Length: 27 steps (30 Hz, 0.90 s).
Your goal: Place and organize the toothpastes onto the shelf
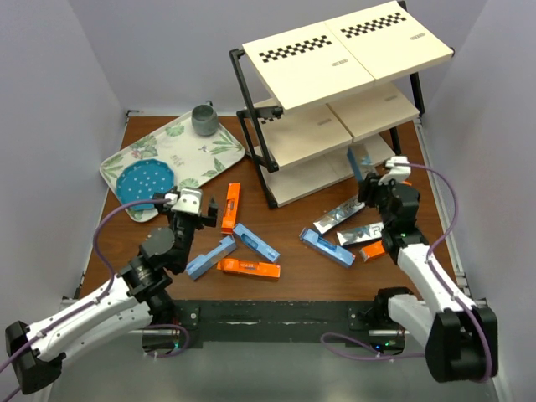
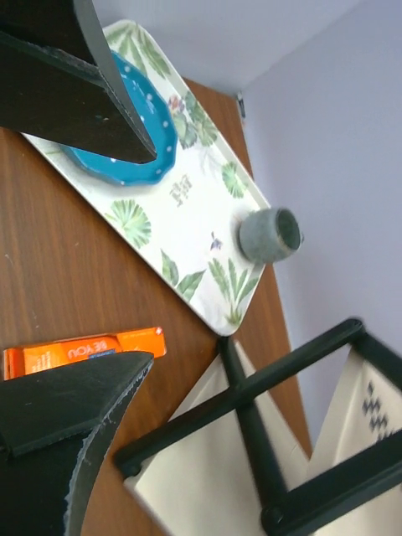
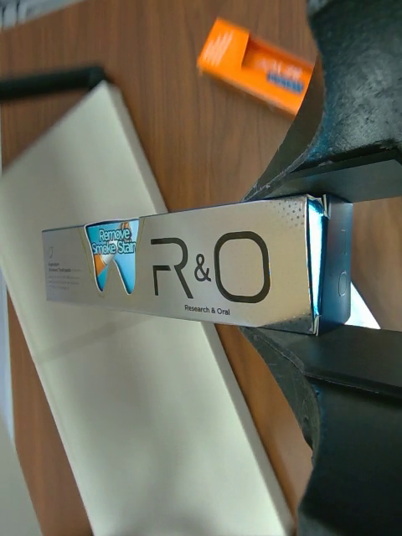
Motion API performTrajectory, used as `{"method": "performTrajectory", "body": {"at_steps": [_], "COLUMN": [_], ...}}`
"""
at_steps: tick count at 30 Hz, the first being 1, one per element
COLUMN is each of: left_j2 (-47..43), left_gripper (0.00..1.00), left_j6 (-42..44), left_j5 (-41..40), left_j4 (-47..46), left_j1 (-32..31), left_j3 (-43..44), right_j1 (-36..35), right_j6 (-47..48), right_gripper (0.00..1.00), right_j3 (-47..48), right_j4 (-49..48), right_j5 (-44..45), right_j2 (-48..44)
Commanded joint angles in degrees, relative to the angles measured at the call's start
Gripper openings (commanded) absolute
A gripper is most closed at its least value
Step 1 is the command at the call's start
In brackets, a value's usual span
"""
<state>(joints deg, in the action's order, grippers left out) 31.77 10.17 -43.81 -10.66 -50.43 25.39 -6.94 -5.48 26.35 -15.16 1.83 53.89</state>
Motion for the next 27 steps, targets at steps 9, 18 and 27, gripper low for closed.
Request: {"method": "performTrajectory", "body": {"at_steps": [9, 18, 27], "left_j2": [-2.33, 0.48, 2.60], "left_gripper": [1.00, 1.00, 1.00], "left_j6": [3.98, 3.45, 3.36], "left_j5": [-8.75, -7.17, -6.29], "left_j4": [-11.32, -11.58, -11.84], "left_j1": [5.60, 8.95, 9.48], "left_j3": [-3.94, -4.12, -4.29], "right_j1": [16.78, 18.37, 18.45], "right_j6": [-1.82, 2.31, 2.31], "right_gripper": [0.21, 0.24, 0.41], "right_j3": [8.27, 18.29, 25.41], "right_j4": [-28.25, -25.63, -20.19], "right_j5": [-22.56, -29.06, -31.09], "right_j2": [27.29, 40.05, 46.13]}}
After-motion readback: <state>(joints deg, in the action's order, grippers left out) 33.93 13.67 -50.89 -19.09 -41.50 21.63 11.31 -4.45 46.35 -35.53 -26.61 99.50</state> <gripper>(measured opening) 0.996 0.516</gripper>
